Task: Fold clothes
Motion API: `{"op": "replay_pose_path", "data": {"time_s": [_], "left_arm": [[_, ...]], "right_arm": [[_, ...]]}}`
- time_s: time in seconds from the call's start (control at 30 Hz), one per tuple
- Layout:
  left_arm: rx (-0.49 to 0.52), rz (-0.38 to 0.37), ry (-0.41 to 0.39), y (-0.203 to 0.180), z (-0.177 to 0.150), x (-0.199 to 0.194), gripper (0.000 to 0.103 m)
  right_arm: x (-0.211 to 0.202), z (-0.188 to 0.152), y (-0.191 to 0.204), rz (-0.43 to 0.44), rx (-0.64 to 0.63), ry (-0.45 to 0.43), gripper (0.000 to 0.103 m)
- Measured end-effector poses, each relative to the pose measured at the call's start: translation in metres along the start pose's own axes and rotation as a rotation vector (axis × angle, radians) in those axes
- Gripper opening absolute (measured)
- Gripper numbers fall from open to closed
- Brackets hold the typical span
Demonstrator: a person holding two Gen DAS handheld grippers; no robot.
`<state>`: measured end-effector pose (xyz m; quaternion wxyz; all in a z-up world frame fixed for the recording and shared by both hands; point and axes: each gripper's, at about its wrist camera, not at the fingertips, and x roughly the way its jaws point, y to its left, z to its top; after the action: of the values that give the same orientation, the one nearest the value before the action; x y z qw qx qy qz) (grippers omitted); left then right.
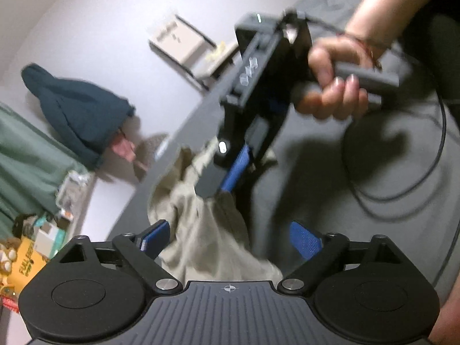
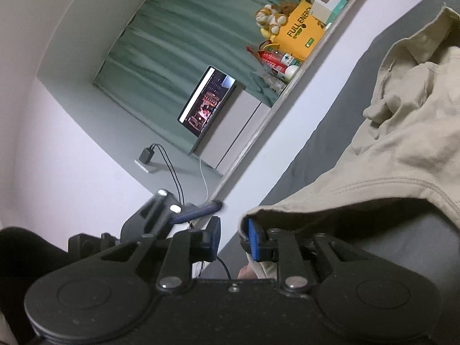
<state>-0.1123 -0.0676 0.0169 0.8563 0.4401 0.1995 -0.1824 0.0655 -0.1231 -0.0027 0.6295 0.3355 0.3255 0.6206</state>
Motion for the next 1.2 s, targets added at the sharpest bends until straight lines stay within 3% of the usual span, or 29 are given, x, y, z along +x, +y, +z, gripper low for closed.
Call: {"op": "replay_pose_path", "data": {"time_s": [0.1,0.17,0.23,0.3,0.5,0.67,0.7,0.8,0.9,0.97,1.03,1.1,1.2], "left_arm": [[-0.032,-0.031,-0.009,0.003,-0.001,0.001,0.091],[-0.040,-0.052,-0.001,0.003,-0.003,0.004,0.083],[-0.049,-0.055,0.019,0.004,-0.004,0.008,0.049],[-0.057,-0.059,0.040,0.005,-0.005,0.013,0.040],[-0.083,-0.070,0.101,0.009,-0.009,0.026,0.039],[-0.110,-0.080,0.148,0.013,-0.012,0.036,0.020],[-0.123,-0.084,0.154,0.015,-0.013,0.037,0.011],[-0.148,-0.078,0.165,0.021,-0.016,0.038,0.003],[-0.186,-0.034,0.199,0.028,-0.020,0.042,0.003],[-0.230,0.015,0.229,0.034,-0.024,0.045,0.003],[-0.295,0.051,0.255,0.043,-0.029,0.047,0.003],[-0.325,0.058,0.263,0.046,-0.034,0.047,0.003],[-0.321,0.042,0.270,0.045,-0.038,0.047,0.003]], "right_arm": [[0.002,-0.001,0.003,0.005,-0.003,0.003,0.022],[0.003,-0.002,0.005,0.009,-0.008,0.003,0.022],[0.003,-0.003,0.007,0.013,-0.014,0.004,0.022],[0.003,-0.003,0.007,0.020,-0.005,0.001,0.022],[0.000,0.000,0.004,0.039,0.028,-0.020,0.022],[0.006,-0.002,0.009,0.040,0.016,0.004,0.022],[0.007,-0.003,0.010,0.039,0.011,0.010,0.022],[0.009,-0.004,0.013,0.028,-0.006,0.025,0.022],[0.009,-0.003,0.017,-0.013,-0.035,0.039,0.025],[0.009,-0.002,0.026,-0.085,-0.091,0.074,0.031],[0.011,-0.004,0.043,-0.226,-0.218,0.155,0.032],[0.013,-0.013,0.064,-0.427,-0.432,0.280,0.032],[0.018,-0.048,0.087,-0.777,-0.940,0.507,0.032]]}}
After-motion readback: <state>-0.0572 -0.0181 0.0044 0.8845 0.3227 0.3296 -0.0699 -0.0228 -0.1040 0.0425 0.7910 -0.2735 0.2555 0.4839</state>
